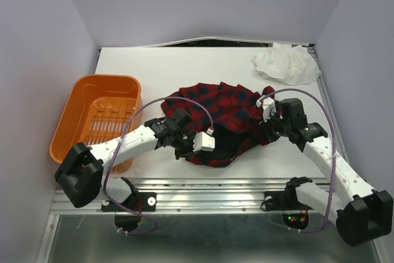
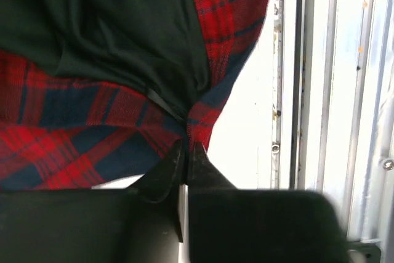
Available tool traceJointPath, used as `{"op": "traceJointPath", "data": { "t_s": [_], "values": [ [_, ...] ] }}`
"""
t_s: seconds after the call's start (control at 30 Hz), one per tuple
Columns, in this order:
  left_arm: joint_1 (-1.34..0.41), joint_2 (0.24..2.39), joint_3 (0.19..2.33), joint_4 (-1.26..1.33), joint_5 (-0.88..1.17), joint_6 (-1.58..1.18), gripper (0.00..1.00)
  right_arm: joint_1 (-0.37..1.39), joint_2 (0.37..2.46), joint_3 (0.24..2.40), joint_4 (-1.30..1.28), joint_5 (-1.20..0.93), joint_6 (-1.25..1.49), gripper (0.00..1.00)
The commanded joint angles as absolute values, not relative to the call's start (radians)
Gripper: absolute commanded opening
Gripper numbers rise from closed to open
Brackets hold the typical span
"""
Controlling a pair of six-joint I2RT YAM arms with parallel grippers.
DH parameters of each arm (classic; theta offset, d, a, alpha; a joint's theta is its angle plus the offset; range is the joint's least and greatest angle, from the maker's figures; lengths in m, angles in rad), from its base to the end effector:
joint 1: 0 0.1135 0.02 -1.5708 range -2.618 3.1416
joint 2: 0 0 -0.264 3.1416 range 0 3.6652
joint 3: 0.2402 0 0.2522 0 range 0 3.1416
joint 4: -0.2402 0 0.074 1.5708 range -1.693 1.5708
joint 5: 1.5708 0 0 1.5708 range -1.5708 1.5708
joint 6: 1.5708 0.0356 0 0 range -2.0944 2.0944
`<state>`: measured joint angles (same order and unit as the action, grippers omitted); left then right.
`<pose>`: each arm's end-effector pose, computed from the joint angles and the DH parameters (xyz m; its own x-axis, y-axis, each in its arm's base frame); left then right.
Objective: Fold and stack the skirts
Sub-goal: Flatten the skirt out
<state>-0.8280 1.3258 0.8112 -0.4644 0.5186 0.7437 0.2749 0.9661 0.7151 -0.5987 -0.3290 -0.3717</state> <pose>0.1610 -0.2014 0.2142 0.1466 0.7097 -0.6891 0.9885 -0.1315 0.0749 0.1828 0.0635 0.2471 -0.5057 -0.4997 -0.7033 -0.6932 0.7206 -0.0137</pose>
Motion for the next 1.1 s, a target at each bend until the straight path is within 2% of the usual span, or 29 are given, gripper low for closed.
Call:
{"op": "traceJointPath", "data": {
  "t_s": [0.0, 0.07, 0.2, 0.4, 0.43, 0.47, 0.5, 0.53, 0.57, 0.63, 0.8, 0.9, 1.07],
  "values": [
    [-0.720, 1.301, 0.876, -0.480, 0.540, 0.722, 0.00, 0.239, 0.985, 0.735, -0.517, -0.218, -0.286, 0.01],
    [-0.549, 1.310, 0.919, -0.517, 0.570, 0.741, 0.00, 0.229, 1.005, 0.741, -0.517, -0.189, -0.273, 0.01],
    [-0.314, 1.403, 1.082, -0.589, 0.581, 0.813, 0.00, 0.210, 1.061, 0.752, -0.520, -0.173, -0.278, 0.01],
    [-0.284, 1.485, 1.120, -0.612, 0.618, 0.839, 0.00, 0.210, 1.078, 0.764, -0.526, -0.184, -0.294, 0.03],
    [-0.284, 1.485, 1.118, -0.611, 0.621, 0.841, 0.00, 0.210, 1.068, 0.759, -0.537, -0.190, -0.322, 0.20],
    [-0.285, 1.488, 1.118, -0.620, 0.627, 0.860, 0.00, 0.210, 1.056, 0.758, -0.543, -0.195, -0.342, 0.31],
    [-0.287, 1.488, 1.118, -0.624, 0.627, 0.873, 0.00, 0.210, 1.025, 0.756, -0.560, -0.208, -0.360, 0.54],
    [-0.287, 1.485, 1.117, -0.629, 0.629, 0.887, 0.00, 0.210, 1.010, 0.752, -0.571, -0.218, -0.406, 0.65],
    [-0.290, 1.480, 1.114, -0.633, 0.618, 0.903, 0.00, 0.210, 0.994, 0.750, -0.580, -0.222, -0.428, 0.71],
    [-0.301, 1.471, 1.103, -0.634, 0.594, 0.937, 0.00, 0.210, 0.965, 0.755, -0.615, -0.224, -0.495, 0.77],
    [-0.307, 1.456, 1.095, -0.637, 0.548, 0.985, 0.00, 0.210, 0.963, 0.805, -0.669, -0.233, -0.626, 0.82],
    [-0.314, 1.460, 1.098, -0.635, 0.554, 0.976, 0.00, 0.210, 0.991, 0.862, -0.731, -0.383, -0.724, 0.89],
    [-0.331, 1.463, 1.103, -0.626, 0.555, 0.960, 0.00, 0.210, 1.093, 0.926, -0.742, -0.495, -0.813, 0.93]
  ]
}}
